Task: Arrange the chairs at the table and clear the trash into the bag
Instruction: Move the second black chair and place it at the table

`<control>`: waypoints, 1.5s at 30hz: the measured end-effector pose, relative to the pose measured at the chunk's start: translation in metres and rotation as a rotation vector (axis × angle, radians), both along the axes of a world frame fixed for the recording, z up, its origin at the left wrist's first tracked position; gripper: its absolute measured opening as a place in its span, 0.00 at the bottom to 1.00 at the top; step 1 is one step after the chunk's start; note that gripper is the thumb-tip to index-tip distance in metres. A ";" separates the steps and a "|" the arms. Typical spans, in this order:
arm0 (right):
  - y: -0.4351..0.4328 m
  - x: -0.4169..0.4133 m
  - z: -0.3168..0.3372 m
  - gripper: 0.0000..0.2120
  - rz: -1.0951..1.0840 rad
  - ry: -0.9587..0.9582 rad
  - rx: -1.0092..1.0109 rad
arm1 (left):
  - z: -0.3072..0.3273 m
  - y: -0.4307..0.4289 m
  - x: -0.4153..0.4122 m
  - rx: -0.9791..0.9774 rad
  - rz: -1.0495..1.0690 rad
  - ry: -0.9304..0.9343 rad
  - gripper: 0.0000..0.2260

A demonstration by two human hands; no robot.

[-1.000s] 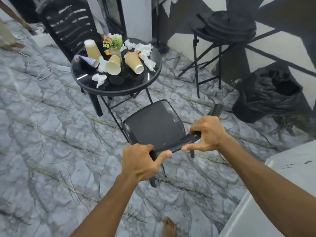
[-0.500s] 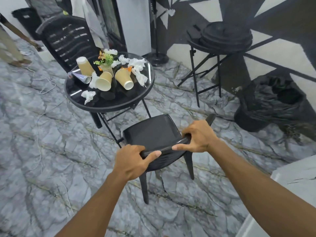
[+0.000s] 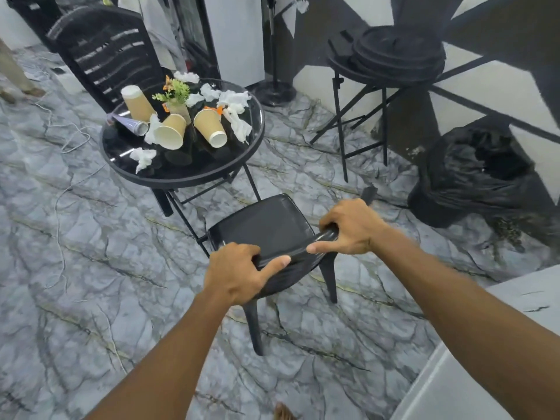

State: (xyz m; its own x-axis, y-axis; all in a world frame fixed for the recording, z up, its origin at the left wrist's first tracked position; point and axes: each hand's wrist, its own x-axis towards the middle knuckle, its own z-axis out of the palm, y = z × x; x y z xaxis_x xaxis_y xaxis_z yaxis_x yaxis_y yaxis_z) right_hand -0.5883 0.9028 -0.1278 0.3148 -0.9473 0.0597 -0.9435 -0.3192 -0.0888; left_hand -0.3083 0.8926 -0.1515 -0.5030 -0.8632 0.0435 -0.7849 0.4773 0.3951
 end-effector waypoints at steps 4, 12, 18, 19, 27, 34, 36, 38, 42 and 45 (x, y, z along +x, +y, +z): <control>0.025 -0.007 -0.009 0.46 -0.028 -0.015 0.026 | -0.007 0.023 -0.006 0.050 -0.068 -0.035 0.37; 0.016 0.010 -0.015 0.47 -0.001 -0.076 -0.152 | -0.007 0.055 0.006 0.002 0.111 0.002 0.33; -0.044 0.034 -0.014 0.44 0.084 -0.191 -0.144 | -0.012 0.026 0.012 -0.044 0.229 -0.015 0.36; -0.054 0.038 -0.013 0.45 0.057 -0.198 -0.134 | -0.011 0.015 0.012 -0.047 0.217 -0.009 0.36; -0.020 0.064 -0.035 0.40 -0.044 -0.270 -0.344 | -0.017 0.020 0.044 -0.118 0.096 -0.014 0.34; 0.021 0.020 -0.043 0.36 -0.193 -0.292 -0.392 | -0.014 0.020 0.008 -0.155 -0.009 -0.029 0.33; 0.010 0.013 -0.036 0.38 -0.203 -0.262 -0.342 | -0.013 0.013 0.001 -0.164 -0.008 -0.020 0.33; 0.000 0.016 -0.029 0.39 -0.200 -0.222 -0.313 | -0.012 0.009 0.004 -0.168 0.029 -0.013 0.35; -0.011 0.021 -0.014 0.42 -0.178 -0.172 -0.221 | -0.007 -0.009 0.009 -0.123 0.048 -0.014 0.38; 0.001 0.015 -0.013 0.47 -0.138 -0.096 -0.117 | -0.008 -0.003 0.006 -0.046 -0.034 -0.014 0.37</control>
